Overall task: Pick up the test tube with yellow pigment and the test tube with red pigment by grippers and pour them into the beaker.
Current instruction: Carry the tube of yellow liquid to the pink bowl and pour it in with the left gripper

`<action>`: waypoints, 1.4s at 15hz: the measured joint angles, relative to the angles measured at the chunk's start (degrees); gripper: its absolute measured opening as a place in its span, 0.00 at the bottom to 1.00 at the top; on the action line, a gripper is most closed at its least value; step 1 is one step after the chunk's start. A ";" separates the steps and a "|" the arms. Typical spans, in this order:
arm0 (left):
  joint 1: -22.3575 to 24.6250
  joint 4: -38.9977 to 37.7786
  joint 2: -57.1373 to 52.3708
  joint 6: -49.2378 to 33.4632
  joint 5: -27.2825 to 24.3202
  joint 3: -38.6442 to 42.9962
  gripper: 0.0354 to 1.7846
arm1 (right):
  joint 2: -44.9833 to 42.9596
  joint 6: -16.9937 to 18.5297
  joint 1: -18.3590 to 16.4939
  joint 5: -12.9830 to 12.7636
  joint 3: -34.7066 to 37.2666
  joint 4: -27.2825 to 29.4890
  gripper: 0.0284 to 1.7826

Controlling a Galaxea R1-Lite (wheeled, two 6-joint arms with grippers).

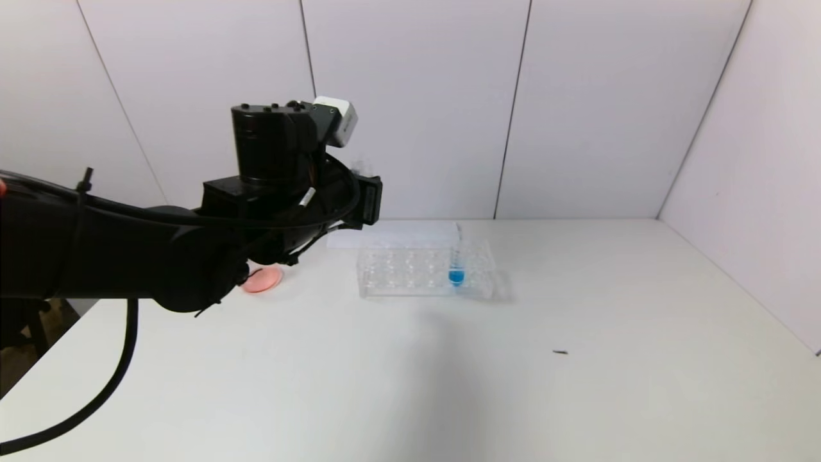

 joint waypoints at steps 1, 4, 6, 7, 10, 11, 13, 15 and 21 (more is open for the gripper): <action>1.00 0.94 -1.11 0.55 -0.88 -0.11 0.23 | 0.00 0.00 0.00 -0.02 0.00 0.00 0.95; 4.28 2.80 -3.84 0.72 -2.43 -0.23 0.23 | 0.00 0.00 0.00 -0.02 0.00 0.00 0.95; 6.18 4.30 -5.50 0.72 -3.19 -0.45 0.23 | 0.00 0.02 0.00 0.00 0.00 0.00 0.95; 7.09 5.27 -6.29 0.74 -3.72 -0.54 0.23 | 0.00 0.00 0.00 -0.02 0.00 0.00 0.95; 10.46 8.48 -8.85 0.91 -5.57 -0.65 0.23 | 0.00 0.00 -0.02 0.00 0.00 0.00 0.95; 11.67 9.23 -9.48 0.99 -5.84 -0.65 0.23 | 0.00 0.00 0.00 0.00 0.00 0.00 0.95; 14.64 10.36 -10.73 1.10 -7.47 -0.69 0.23 | 0.00 0.02 0.00 -0.02 0.00 0.00 0.95; 17.98 11.50 -11.62 1.07 -10.28 -0.87 0.23 | 0.00 0.02 0.00 -0.02 0.00 0.00 0.95; 26.75 13.53 -12.54 1.02 -16.20 -1.91 0.23 | 0.00 0.00 0.00 -0.02 0.00 0.00 0.95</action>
